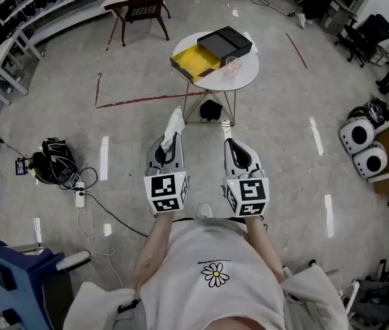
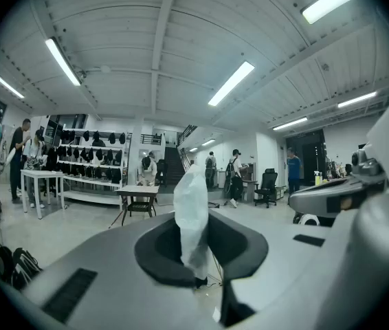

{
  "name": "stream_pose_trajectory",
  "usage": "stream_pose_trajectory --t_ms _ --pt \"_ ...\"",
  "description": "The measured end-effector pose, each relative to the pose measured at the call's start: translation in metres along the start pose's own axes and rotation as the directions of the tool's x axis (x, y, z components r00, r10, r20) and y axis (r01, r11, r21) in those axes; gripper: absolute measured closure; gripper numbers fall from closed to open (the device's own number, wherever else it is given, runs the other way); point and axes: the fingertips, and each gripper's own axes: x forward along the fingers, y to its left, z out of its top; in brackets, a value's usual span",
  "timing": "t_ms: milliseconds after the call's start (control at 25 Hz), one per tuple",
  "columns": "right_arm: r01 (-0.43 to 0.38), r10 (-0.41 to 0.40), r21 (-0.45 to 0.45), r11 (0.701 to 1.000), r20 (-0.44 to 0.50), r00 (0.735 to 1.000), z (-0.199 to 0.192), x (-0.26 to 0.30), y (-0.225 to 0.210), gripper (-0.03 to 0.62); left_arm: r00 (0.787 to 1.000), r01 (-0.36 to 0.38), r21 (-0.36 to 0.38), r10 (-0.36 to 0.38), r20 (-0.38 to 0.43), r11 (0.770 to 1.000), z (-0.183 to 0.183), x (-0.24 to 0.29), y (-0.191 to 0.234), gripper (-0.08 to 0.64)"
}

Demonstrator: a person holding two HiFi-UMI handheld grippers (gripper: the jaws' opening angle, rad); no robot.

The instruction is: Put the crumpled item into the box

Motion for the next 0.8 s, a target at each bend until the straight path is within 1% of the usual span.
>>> stream_pose_trajectory --t_ms 280,440,520,680,800 --pt "-0.026 0.026 -0.014 1.000 -0.006 1.000 -0.003 0.014 -0.006 0.589 1.000 -0.018 -0.006 0.018 -0.008 1.000 -0.005 0.014 0.004 0.520" --pt "-0.025 0.025 0.000 1.000 -0.004 1.000 -0.005 0.023 -0.017 0.589 1.000 -0.019 -0.003 0.019 -0.007 1.000 -0.004 0.023 0.002 0.520" --pt "-0.023 0.023 0.017 1.000 -0.008 1.000 -0.010 0.027 -0.022 0.589 1.000 -0.019 -0.011 0.019 -0.006 1.000 -0.006 0.026 0.002 0.520" --pt "-0.035 0.035 0.090 0.995 0.001 0.999 -0.017 0.031 -0.029 0.589 0.999 -0.033 -0.028 0.033 -0.022 0.999 -0.013 0.030 0.004 0.520" --pt "-0.029 0.029 0.098 0.995 0.000 1.000 -0.017 0.039 -0.041 0.589 0.999 -0.035 -0.047 0.034 -0.029 0.998 -0.015 0.045 0.002 0.520"
